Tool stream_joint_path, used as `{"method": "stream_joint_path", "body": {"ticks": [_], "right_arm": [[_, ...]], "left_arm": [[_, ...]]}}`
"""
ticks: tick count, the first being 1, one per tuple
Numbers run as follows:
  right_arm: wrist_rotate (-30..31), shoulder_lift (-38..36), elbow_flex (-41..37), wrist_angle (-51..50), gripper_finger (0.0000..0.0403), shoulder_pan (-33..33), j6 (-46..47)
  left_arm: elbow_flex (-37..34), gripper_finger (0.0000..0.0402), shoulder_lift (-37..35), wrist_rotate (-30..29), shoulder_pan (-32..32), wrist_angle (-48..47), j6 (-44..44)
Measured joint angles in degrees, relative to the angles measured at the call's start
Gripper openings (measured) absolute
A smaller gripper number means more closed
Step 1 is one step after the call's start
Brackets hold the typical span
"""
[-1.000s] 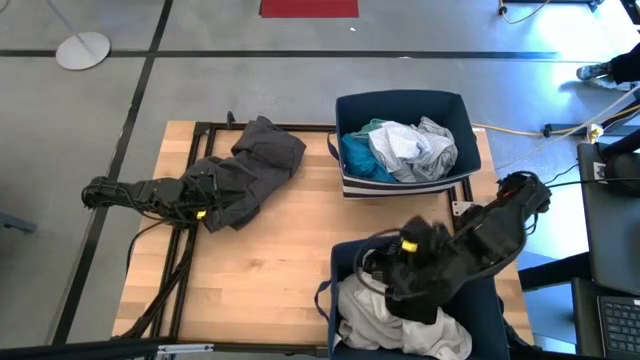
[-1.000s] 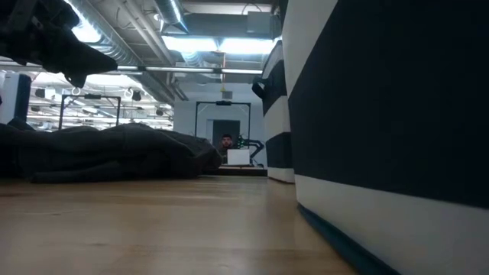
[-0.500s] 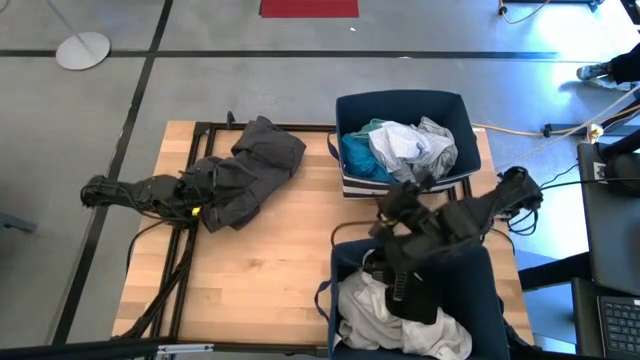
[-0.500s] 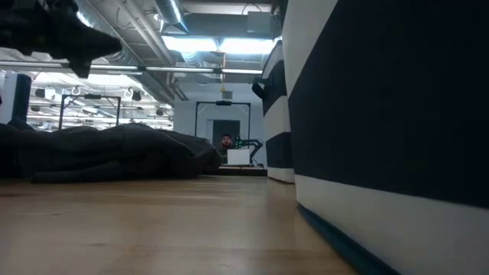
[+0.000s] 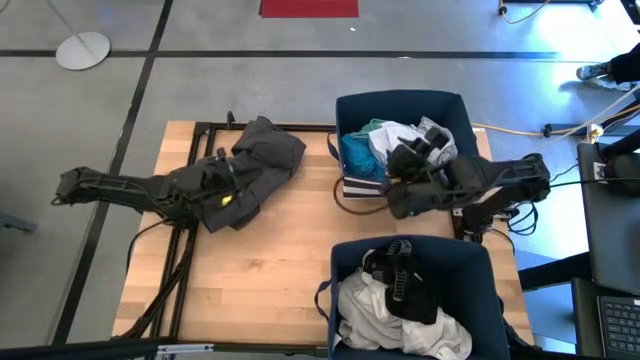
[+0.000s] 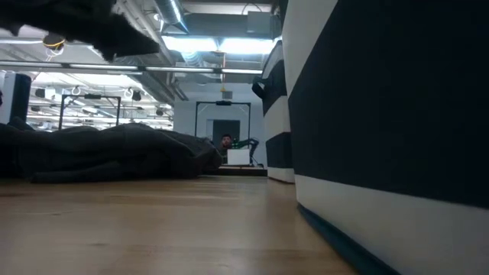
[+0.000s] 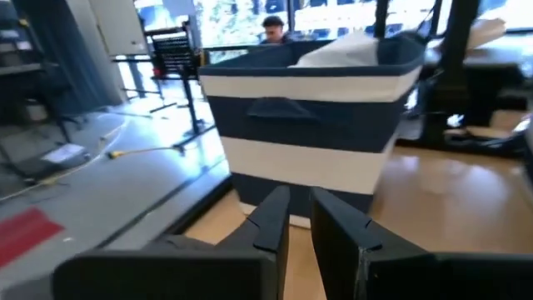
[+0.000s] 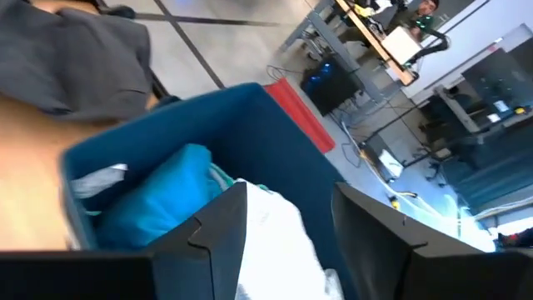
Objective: Sort clothes
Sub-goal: Put the black shorts into the top laundry bin
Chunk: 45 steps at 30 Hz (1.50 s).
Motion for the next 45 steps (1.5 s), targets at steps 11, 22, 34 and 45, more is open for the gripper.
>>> {"method": "stream_joint_path", "body": {"ticks": [11,22,34,45], "right_arm": [[-3.34,-0.28,0.0,0.02,0.0177,-3.06,-6.19],[-9.15,-0.28,0.01,0.04,0.0177,-2.94,-11.29],[-12.39,-0.27,0.01,0.02,0.0177,-2.94,-12.96],[-14.69,-0.27,0.01,0.02,0.0177,-2.94,-12.91]], "left_arm": [[18.48,0.0165,17.27,1.27,7.0,-19.6,-0.95],[28.08,0.0267,34.3,1.8,9.95,-35.92,-11.08],[28.1,0.0269,47.02,12.07,14.51,-41.01,-20.33],[28.1,0.0269,56.27,4.83,16.97,-43.91,-20.88]]}}
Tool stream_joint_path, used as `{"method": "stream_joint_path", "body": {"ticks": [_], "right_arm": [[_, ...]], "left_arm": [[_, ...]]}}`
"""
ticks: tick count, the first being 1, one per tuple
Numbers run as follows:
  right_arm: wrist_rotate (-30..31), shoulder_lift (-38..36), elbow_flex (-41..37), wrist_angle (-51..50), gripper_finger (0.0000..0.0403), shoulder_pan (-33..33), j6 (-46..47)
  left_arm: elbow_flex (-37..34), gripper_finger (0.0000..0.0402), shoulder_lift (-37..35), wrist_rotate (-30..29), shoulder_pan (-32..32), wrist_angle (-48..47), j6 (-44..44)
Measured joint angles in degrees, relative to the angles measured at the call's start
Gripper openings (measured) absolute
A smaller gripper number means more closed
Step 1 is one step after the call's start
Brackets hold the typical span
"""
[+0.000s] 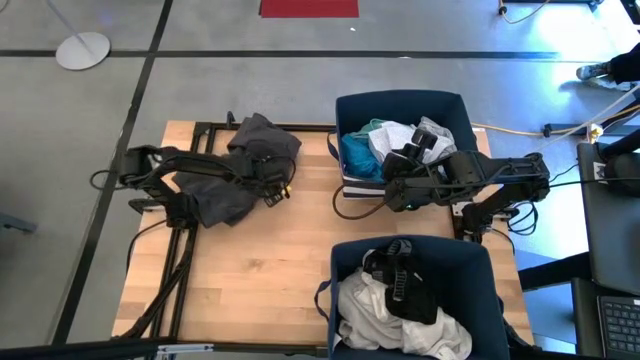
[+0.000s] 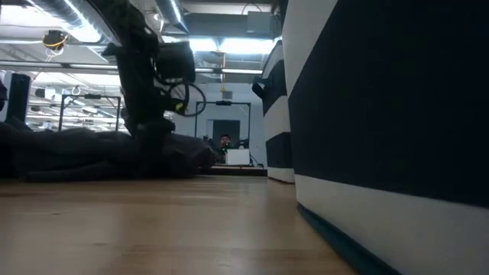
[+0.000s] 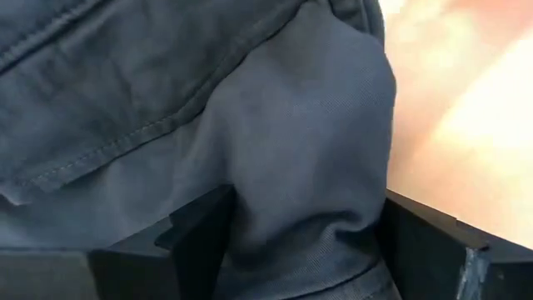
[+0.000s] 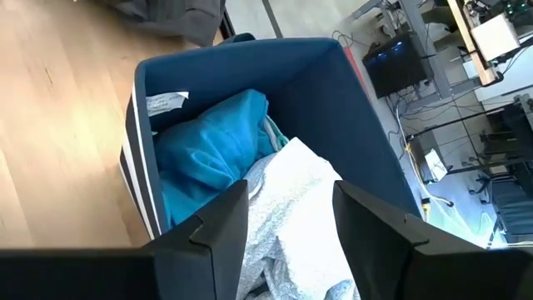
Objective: Sort clothes
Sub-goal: Put the black shorts into the top laundry bin
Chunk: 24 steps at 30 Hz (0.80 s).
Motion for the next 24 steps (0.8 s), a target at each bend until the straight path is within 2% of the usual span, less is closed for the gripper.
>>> {"method": "stream_joint_path", "body": {"ticks": [5,11,16,21,24], "right_arm": [[-0.01,0.0,0.0,0.0,0.0177,0.0,0.06],[-0.02,0.0,0.0,0.02,0.0177,0.0,0.08],[-0.63,0.0,0.0,0.0,0.0177,0.0,0.16],[-4.35,0.02,0.0,0.0,0.0177,0.0,0.66],[-6.03,0.02,0.0,0.01,0.0177,0.07,1.69]], "left_arm": [[0.0,0.0259,4.89,-3.32,0.18,-0.12,-0.04],[0.41,0.0213,10.02,-3.03,1.7,-1.88,-0.29],[0.31,0.0152,10.85,-3.42,2.66,-2.9,0.27],[0.02,0.0049,11.02,-3.97,2.99,-5.29,1.14],[-0.07,0.0037,11.1,-5.54,2.74,-6.59,1.23]]}}
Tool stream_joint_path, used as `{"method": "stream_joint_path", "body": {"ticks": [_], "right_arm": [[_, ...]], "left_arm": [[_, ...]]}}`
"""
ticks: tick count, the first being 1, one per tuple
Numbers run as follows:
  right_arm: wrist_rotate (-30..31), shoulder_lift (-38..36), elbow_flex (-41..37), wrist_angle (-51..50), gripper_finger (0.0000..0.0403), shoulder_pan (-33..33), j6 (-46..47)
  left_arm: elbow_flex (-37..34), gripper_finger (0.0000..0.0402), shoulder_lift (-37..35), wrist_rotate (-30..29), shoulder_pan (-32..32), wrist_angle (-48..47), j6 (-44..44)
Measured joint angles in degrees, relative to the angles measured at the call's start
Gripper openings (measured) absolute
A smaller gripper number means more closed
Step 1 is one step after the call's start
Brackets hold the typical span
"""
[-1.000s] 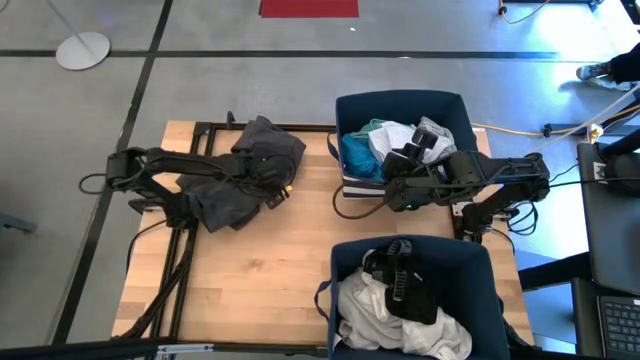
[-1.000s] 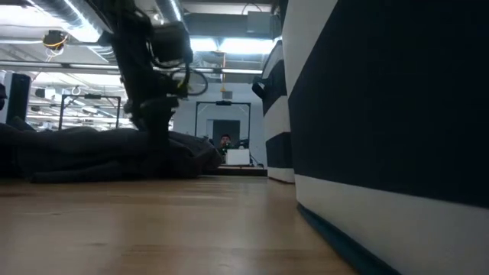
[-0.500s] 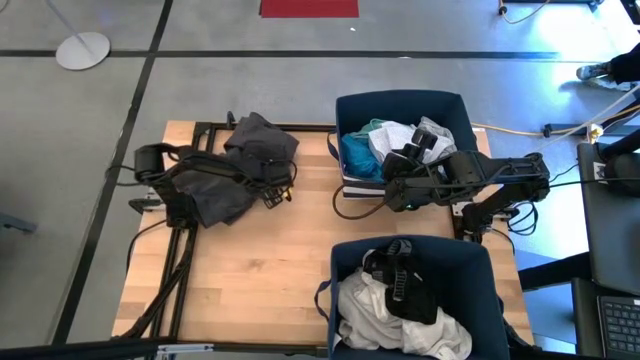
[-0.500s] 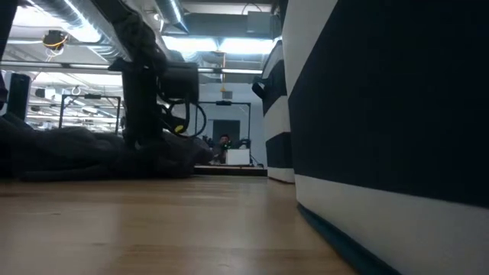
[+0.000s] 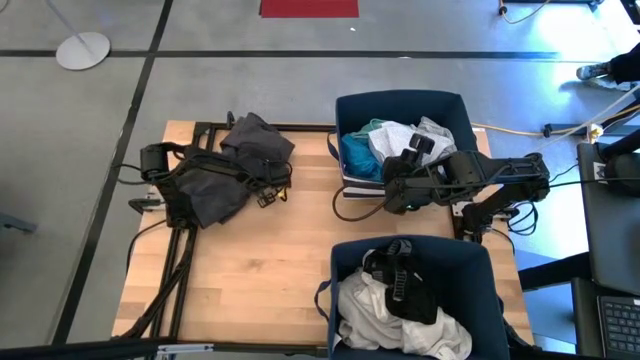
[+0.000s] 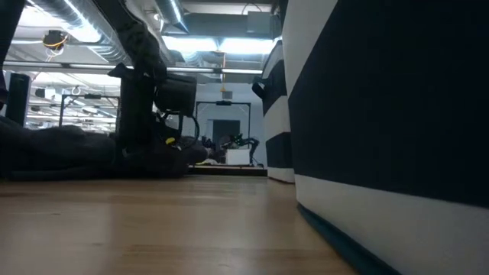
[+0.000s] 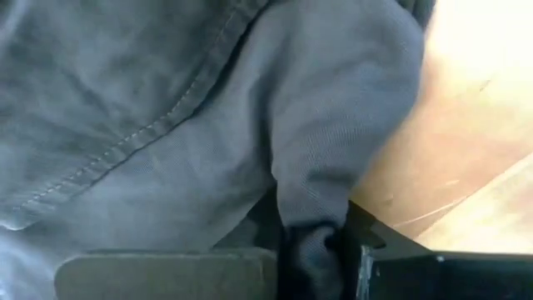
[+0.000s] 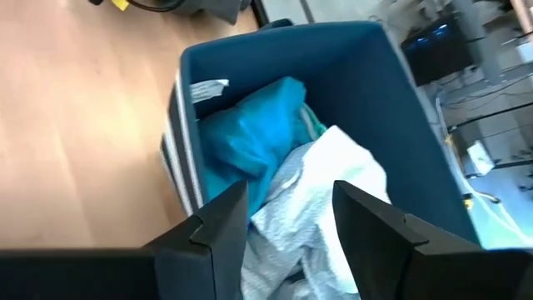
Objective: Sort clothes
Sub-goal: Put the black shorts into the top laundry bin
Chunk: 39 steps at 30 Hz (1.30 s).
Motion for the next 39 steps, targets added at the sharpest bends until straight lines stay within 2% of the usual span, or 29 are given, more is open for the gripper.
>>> {"method": "stream_joint_path", "body": {"ticks": [3,9,16,28,34,39], "right_arm": [[-1.35,0.0,0.0,0.01,0.0177,0.0,0.52],[-1.27,0.0,0.0,-0.01,0.0177,0.0,0.91],[1.25,0.01,0.0,0.0,0.0177,-0.02,0.88],[2.67,-4.44,0.0,-0.01,0.0177,-0.07,-0.14],[2.67,-7.69,0.0,-0.01,0.0177,-0.07,-0.14],[2.69,-9.53,0.02,-0.01,0.0177,-0.07,-0.14]], "left_arm": [[-0.07,0.0037,0.07,-2.38,-1.26,-0.49,0.11],[2.13,0.0037,-3.17,-3.45,-6.15,-3.73,0.12],[7.97,0.0037,-10.34,-10.84,-10.79,-8.02,1.66],[17.44,0.0037,-22.23,-16.95,-11.62,-5.69,13.04],[23.55,0.0037,-23.49,-22.09,-11.6,-4.29,18.86],[27.75,0.0037,-23.51,-25.68,-11.6,4.66,29.21]]}}
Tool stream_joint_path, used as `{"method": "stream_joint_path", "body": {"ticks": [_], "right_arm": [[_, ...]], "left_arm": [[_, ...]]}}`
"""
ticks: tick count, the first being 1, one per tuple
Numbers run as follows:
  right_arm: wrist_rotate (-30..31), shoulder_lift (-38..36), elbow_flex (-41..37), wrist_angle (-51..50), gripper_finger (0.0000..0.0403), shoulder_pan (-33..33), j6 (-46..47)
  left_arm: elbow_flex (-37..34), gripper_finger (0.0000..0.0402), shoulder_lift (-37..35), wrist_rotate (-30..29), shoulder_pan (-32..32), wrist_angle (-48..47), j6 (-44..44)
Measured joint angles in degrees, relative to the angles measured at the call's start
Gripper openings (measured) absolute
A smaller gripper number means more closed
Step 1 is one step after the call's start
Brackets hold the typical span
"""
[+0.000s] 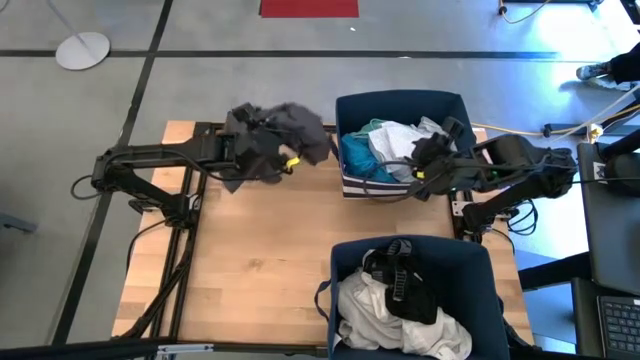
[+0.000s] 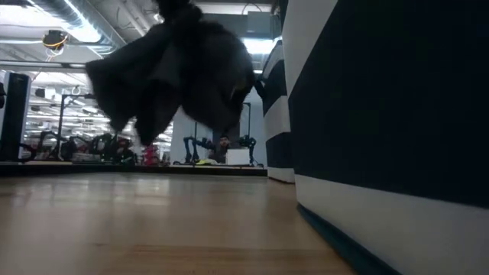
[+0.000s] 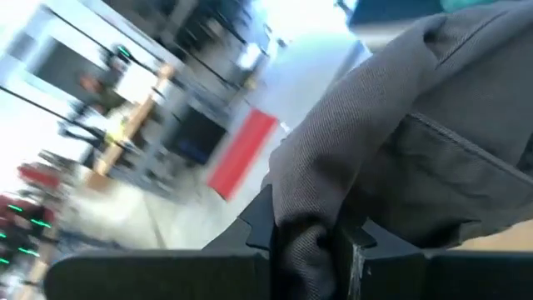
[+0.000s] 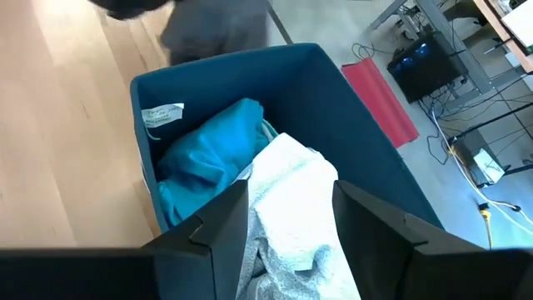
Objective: Sort clothes
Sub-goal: Put the black shorts into the top laundry bin
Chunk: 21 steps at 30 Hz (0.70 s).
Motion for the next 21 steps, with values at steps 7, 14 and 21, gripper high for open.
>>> {"method": "stream_joint_path", "body": {"ticks": [7,14,21], "right_arm": [[-0.01,-0.77,0.02,0.0,0.0177,0.0,0.0],[-0.01,-0.81,0.0,0.0,0.0177,0.0,-0.09],[0.01,-0.81,0.0,0.0,0.0177,0.0,-0.54]], "left_arm": [[3.54,0.0037,0.0,-4.72,0.0,22.01,21.77],[4.08,0.0037,-0.02,1.36,-0.26,49.34,39.74],[4.08,0.0038,0.46,23.96,1.71,58.39,33.8]]}}
